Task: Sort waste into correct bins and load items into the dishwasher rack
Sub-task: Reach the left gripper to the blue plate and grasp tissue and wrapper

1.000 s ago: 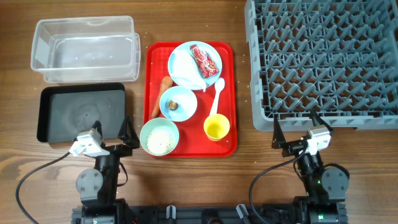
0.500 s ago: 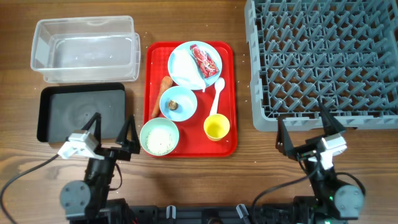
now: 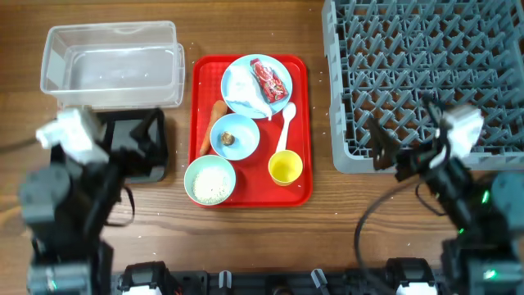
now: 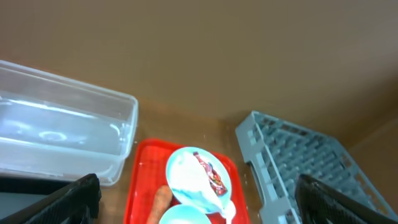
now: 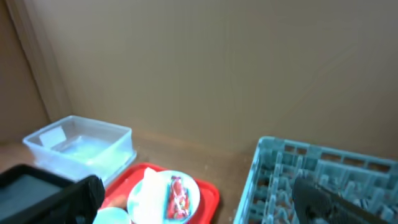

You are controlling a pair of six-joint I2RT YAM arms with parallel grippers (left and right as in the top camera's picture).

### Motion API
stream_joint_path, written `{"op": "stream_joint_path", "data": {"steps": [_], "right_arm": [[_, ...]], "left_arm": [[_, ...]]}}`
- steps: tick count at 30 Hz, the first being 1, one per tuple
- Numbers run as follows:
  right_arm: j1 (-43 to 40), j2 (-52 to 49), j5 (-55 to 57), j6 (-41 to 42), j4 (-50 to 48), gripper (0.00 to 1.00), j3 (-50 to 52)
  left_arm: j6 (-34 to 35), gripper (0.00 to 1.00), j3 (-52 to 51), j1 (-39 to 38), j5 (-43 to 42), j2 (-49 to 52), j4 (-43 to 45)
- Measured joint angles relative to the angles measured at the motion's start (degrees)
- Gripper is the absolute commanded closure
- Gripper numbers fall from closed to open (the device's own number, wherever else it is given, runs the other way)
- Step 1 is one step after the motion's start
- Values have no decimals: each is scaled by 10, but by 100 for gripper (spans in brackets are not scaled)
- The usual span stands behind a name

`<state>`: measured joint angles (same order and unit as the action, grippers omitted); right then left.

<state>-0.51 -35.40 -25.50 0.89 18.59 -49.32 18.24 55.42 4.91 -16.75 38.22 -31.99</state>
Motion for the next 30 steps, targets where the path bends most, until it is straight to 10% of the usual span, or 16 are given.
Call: {"op": "stream_joint_path", "data": {"steps": [12,30], "right_arm": [[0,-323,10,-7,415,0,-322],[0,-531,35,3,397,0,-330]], "left_arm": [[-62,0,284,-71,11,404,-182],[-70,1,327,-164,17,622,-181]]}}
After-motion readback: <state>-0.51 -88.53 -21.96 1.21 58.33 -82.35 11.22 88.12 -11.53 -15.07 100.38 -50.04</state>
